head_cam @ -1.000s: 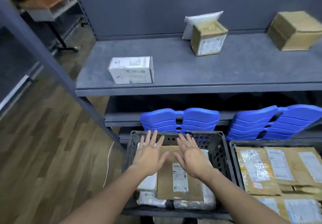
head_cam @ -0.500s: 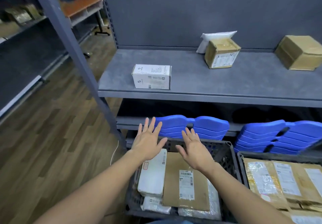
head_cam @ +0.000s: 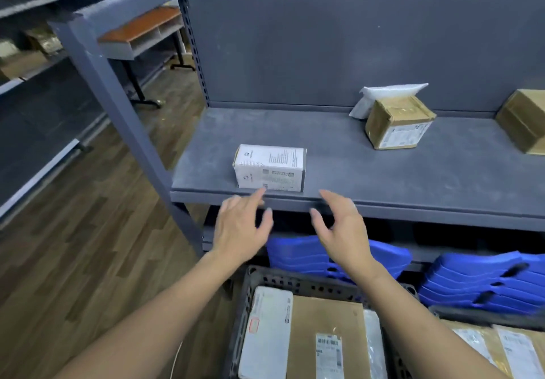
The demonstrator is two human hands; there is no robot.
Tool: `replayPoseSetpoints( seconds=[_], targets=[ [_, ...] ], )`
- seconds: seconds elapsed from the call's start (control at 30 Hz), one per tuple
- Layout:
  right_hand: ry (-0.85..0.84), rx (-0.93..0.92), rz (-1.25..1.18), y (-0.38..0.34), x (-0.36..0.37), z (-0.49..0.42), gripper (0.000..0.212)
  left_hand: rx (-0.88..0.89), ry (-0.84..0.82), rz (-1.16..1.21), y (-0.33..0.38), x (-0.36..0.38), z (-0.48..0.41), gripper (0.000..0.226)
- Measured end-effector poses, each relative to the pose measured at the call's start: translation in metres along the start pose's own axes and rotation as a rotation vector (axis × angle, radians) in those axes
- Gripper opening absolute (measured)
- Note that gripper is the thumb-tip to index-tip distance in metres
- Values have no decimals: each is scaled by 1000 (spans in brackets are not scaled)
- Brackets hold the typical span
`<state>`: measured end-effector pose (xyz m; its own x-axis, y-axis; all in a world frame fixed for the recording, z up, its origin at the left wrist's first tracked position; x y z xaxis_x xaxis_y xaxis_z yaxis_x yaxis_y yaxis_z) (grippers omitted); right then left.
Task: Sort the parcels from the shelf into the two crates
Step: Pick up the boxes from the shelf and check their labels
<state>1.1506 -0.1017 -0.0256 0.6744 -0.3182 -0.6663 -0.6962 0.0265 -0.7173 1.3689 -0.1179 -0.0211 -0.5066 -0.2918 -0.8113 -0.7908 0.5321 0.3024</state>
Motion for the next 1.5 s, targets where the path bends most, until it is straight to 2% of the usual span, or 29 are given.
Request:
replayPoseSetpoints(
  seconds=[0.07,0.1,0.17,0.23,0.27,0.37,0.47,0.57,0.77,0.87,0.97,1.0,1.03,1.13,1.2,1.3,1.37,1.43,1.5],
  targets=[
    [-4,35,-95,-14,2,-27,57,-125,215,31,-28,-25,-19,53],
    [-34,68,-116,-19,5,-41,67,-224,266,73,-44,-28,-27,56],
    [-160,107,-109,-21,21,-69,88,-449,302,256,-76,-19,-35,68],
    [-324,148,-123,-23,41,-89,102,-619,298,473,-94,-1,-41,65],
    [-397,180,-173,-22,51,-96,102,-656,262,554,-96,8,-45,59],
    [-490,286,-411,-23,56,-104,81,-625,245,706,-94,11,-55,48],
    [-425,422,-621,-15,39,-100,63,-575,318,897,-96,-4,-60,39],
    [-408,447,-715,-13,24,-84,61,-530,248,1094,-75,-12,-63,35],
    [-404,522,-798,-11,-5,-50,57,-464,167,1220,-35,-25,-60,39],
    [-411,540,-830,-8,-13,-31,51,-441,75,1275,-10,-21,-62,53],
    [-354,595,-906,-6,-10,-3,34,-549,287,1261,-3,-24,-52,68],
    [-326,616,-936,-7,-8,6,38,-573,317,1255,3,-22,-46,68],
    [-307,637,-972,-8,-4,14,45,-555,274,1265,17,-15,-41,69],
    [-323,670,-1075,-15,10,34,52,-407,-63,1339,66,10,-25,90],
    [-327,655,-1024,-13,6,40,66,-372,-147,1362,68,9,-20,93],
    [-261,575,-915,-6,-24,37,88,-302,-236,1230,51,-13,-24,86],
    [-235,506,-889,-3,-48,30,93,-233,-349,1114,48,-28,-27,89],
    [-308,421,-849,-10,-60,25,80,-230,-340,1085,42,-42,-31,92],
    [-400,369,-846,-19,-62,26,67,-285,-197,1143,33,-54,-34,89]
  ],
)
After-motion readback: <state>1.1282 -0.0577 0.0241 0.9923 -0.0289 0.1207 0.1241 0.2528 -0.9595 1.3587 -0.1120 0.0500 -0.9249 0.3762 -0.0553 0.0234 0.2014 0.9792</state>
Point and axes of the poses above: each hand's wrist, its own z-axis away from the middle knuckle, its own x-axis out of the palm, y = z × x, the point moved 10 cm from there along -z, towards the middle knuckle, and after that the axes turned 14 degrees about x, right-handed, at the moved point
